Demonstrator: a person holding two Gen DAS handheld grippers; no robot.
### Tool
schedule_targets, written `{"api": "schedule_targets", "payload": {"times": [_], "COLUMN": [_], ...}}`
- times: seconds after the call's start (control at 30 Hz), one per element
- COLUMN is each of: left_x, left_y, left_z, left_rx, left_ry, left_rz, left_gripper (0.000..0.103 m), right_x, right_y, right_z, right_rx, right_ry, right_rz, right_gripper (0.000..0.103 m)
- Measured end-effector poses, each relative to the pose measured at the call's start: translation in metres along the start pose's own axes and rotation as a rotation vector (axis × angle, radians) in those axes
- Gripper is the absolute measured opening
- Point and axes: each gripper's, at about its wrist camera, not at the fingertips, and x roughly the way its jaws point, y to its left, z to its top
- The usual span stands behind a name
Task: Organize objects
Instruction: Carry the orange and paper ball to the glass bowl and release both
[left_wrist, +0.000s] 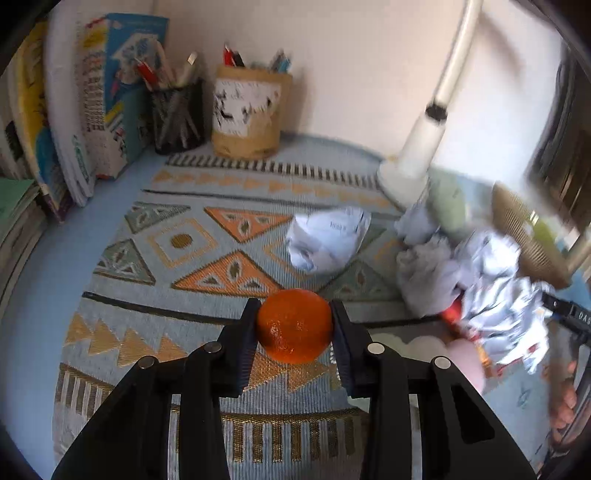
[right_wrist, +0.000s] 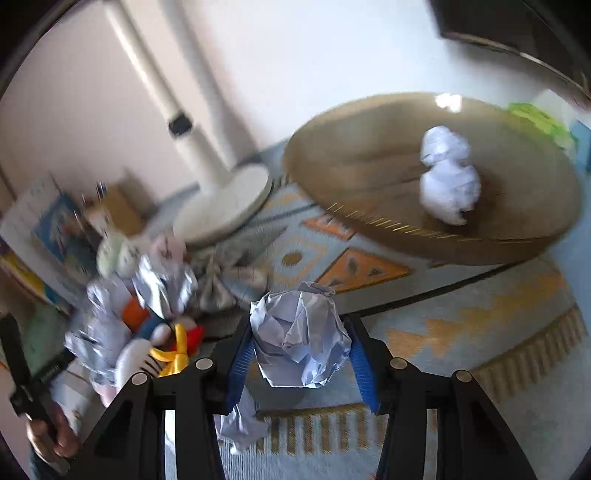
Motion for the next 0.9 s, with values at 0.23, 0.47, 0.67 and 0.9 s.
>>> {"api": "schedule_targets", "payload": {"times": [0.23, 0.47, 0.67, 0.9], "left_x": [-0.026, -0.037, -0.033, -0.035], "left_y": [-0.014, -0.037, -0.044, -0.044], "left_z": [-0.013, -0.032, -0.034, -0.034], "left_rx": [-0.005, 0.1, 0.135, 0.127], "left_ry": [-0.079, -0.114, -0.092, -0.101], "left_rz": [0.029, 0.051, 0.044, 0.061], "left_gripper": [0.034, 0.034, 0.034, 0.034], "right_x": [-0.031, -0.03, -0.027, -0.019], "right_y": [-0.01, -0.019, -0.004, 0.0], "right_z": [-0.033, -0.057, -0.058, -0.055], "right_rx": [-0.135, -0.116, -0.155, -0.188], "right_ry": [0.062, 0.121, 0.091, 0.093], "right_rz": [0.0, -0.057, -0.183, -0.239], "right_gripper": [0.05, 0.067, 0.089, 0.054]}}
